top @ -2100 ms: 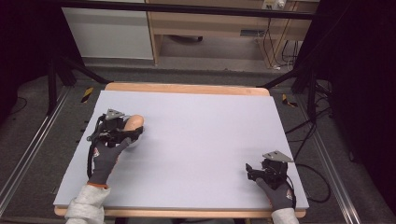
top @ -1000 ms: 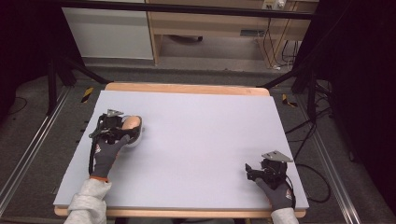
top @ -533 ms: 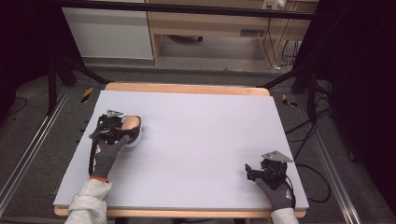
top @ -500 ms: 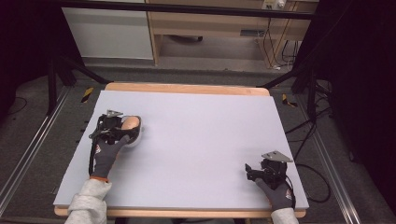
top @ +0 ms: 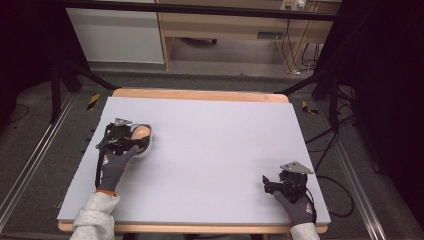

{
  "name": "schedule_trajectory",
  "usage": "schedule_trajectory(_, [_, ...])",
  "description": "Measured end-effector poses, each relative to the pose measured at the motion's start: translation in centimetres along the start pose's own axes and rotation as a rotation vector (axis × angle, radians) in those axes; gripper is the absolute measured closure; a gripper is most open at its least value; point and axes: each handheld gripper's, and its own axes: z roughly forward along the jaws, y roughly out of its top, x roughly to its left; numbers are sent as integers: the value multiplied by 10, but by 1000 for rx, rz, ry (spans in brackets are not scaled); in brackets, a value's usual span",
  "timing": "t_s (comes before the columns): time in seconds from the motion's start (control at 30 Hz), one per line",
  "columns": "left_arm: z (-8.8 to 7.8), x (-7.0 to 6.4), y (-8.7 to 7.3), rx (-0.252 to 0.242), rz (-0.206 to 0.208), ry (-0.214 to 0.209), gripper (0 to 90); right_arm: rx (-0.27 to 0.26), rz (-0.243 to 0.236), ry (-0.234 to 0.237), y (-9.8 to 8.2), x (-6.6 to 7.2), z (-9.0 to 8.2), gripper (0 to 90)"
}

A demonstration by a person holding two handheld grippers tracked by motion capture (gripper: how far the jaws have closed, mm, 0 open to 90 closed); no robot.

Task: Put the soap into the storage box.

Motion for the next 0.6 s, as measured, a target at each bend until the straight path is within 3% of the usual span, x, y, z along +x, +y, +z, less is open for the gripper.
schedule_trajectory(0.23, [-3, -3, 0, 1, 12, 5, 281, -3, -1, -1, 0, 0, 0, 72])
schedule_trajectory(0.6, [-14, -10, 4, -35, 38, -1, 277, -3, -3, -2, 0, 0, -1, 72])
